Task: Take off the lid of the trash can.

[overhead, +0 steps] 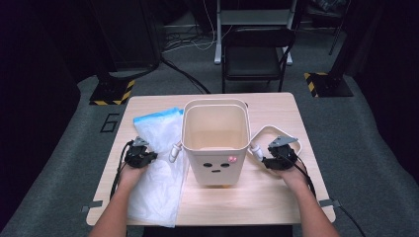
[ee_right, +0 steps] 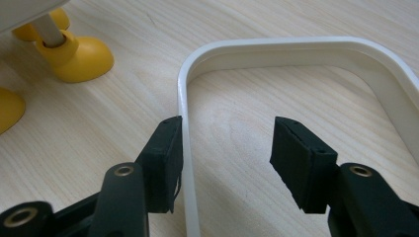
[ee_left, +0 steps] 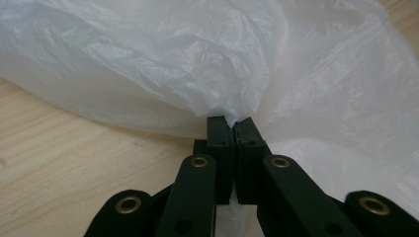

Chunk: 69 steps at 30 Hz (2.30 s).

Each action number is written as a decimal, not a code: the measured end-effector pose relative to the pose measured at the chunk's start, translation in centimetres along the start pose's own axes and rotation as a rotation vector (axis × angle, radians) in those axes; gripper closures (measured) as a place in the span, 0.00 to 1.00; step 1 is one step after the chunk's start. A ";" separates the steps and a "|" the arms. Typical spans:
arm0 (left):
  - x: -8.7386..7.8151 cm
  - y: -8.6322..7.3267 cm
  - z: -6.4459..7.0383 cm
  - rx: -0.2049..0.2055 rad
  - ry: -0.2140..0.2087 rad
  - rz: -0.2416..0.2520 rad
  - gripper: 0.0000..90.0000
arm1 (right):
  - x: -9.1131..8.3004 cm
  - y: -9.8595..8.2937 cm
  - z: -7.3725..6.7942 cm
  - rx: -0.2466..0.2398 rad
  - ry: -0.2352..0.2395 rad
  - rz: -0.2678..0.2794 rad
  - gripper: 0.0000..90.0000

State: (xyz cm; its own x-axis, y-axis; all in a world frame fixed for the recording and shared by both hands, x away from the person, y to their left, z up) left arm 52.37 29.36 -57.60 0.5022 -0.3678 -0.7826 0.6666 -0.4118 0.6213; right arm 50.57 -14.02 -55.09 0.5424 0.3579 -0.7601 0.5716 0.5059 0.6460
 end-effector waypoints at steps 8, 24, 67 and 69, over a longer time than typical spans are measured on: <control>-2.3 0.9 0.5 0.007 -0.049 0.035 0.97 | 0.0 0.0 0.1 0.001 0.005 0.000 0.49; -4.9 1.9 0.3 0.042 -0.028 0.054 0.97 | -0.2 -0.1 0.2 0.002 0.012 0.001 0.49; -14.0 9.0 0.4 0.125 -0.087 0.141 0.98 | -0.5 0.2 0.0 0.004 0.007 0.007 0.48; -14.5 9.2 0.4 0.130 -0.091 0.145 0.98 | -0.5 0.2 0.0 0.003 0.007 0.009 0.48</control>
State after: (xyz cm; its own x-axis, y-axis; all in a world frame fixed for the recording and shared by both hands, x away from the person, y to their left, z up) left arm 50.99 30.59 -40.49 0.5316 -0.5024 -0.6819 0.5115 -0.4513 0.7312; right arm 50.41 -14.12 -54.60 0.5430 0.3676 -0.7550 0.5687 0.5005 0.6527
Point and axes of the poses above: each handheld gripper's, and its own axes: x roughly forward along the jaws, y roughly out of its top, z roughly to its right, the point moved 10 cm from there along x, roughly forward along the jaws, and after that the axes turned 6 degrees about -z, right-handed, at the moved point
